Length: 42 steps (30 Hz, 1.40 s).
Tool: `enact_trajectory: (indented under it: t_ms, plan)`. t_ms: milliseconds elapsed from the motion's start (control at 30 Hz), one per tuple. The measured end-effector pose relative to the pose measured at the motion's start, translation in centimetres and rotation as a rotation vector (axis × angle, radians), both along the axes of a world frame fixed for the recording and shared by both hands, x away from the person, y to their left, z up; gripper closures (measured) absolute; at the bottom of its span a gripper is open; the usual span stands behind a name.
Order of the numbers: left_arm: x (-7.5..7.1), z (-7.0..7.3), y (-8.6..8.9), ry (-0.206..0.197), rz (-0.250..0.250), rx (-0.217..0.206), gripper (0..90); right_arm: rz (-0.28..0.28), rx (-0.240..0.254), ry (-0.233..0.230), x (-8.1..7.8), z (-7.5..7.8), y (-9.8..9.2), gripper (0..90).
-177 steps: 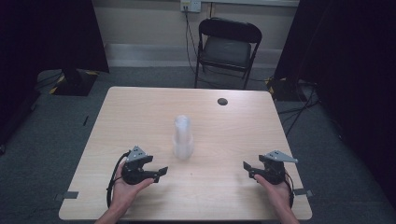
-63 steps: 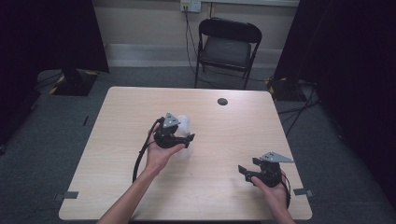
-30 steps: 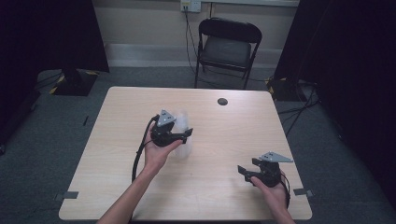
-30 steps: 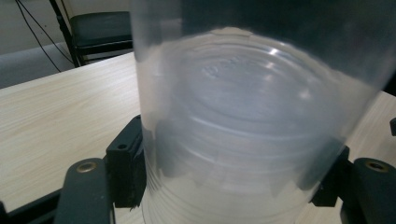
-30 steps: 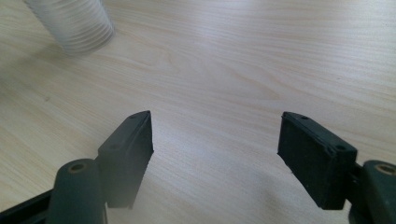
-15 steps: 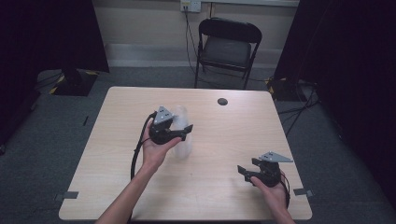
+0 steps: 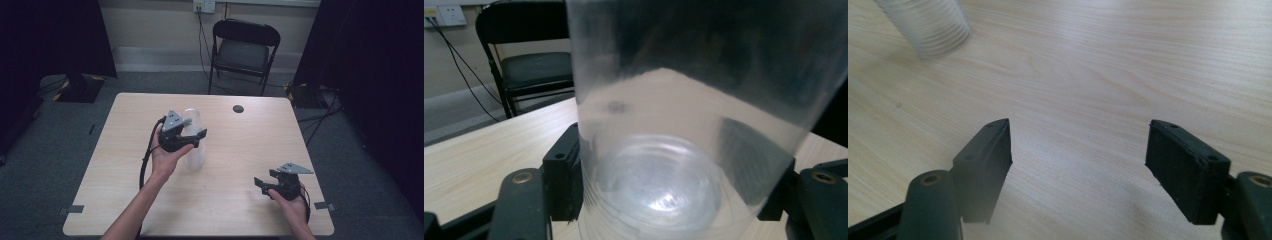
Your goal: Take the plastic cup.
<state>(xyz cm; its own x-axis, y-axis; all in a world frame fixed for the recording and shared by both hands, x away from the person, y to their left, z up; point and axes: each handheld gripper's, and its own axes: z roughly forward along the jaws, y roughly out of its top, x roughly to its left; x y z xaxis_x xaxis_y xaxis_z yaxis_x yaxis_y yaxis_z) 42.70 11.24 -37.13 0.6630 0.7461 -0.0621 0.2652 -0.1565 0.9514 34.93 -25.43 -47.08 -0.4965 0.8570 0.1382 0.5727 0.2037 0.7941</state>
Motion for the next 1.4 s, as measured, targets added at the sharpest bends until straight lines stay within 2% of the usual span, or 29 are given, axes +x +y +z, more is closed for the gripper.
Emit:
enact_trajectory:
  t_ms: [167,267,767,900,967,1133,1267,1333,1400]
  plan:
    - [-0.1,0.5,0.5,-0.004,0.011,-0.025,32.6,-0.001,0.0,-0.001,0.0,0.0,0.0,26.1]
    - [-0.2,0.6,0.6,-0.013,0.006,-0.022,32.7,-0.001,0.0,-0.004,0.0,0.0,0.0,26.1]
    - [-1.1,1.7,0.6,-0.046,-0.006,-0.068,32.7,0.006,-0.016,-0.014,-0.1,0.1,0.2,26.2]
    - [-1.5,2.2,0.6,-0.043,-0.029,-0.058,32.7,0.003,-0.017,-0.017,-0.1,0.2,0.2,26.2]
    - [-1.8,2.4,0.6,-0.054,-0.024,-0.045,32.6,0.001,-0.016,-0.017,-0.1,0.2,0.2,26.2]
    - [-2.4,2.9,0.9,-0.05,-0.017,-0.062,32.6,0.001,-0.019,-0.021,-0.2,0.2,0.2,26.2]
    - [-2.9,3.2,1.4,-0.063,-0.004,-0.045,32.6,0.0,-0.017,-0.019,-0.1,0.2,0.2,26.2]
    - [-3.4,3.3,1.7,-0.076,0.022,-0.005,32.6,0.0,-0.015,-0.018,-0.1,0.2,0.2,26.2]
    - [-3.7,3.2,2.0,-0.07,0.027,0.0,32.6,-0.001,-0.016,-0.022,-0.2,0.2,0.2,26.2]
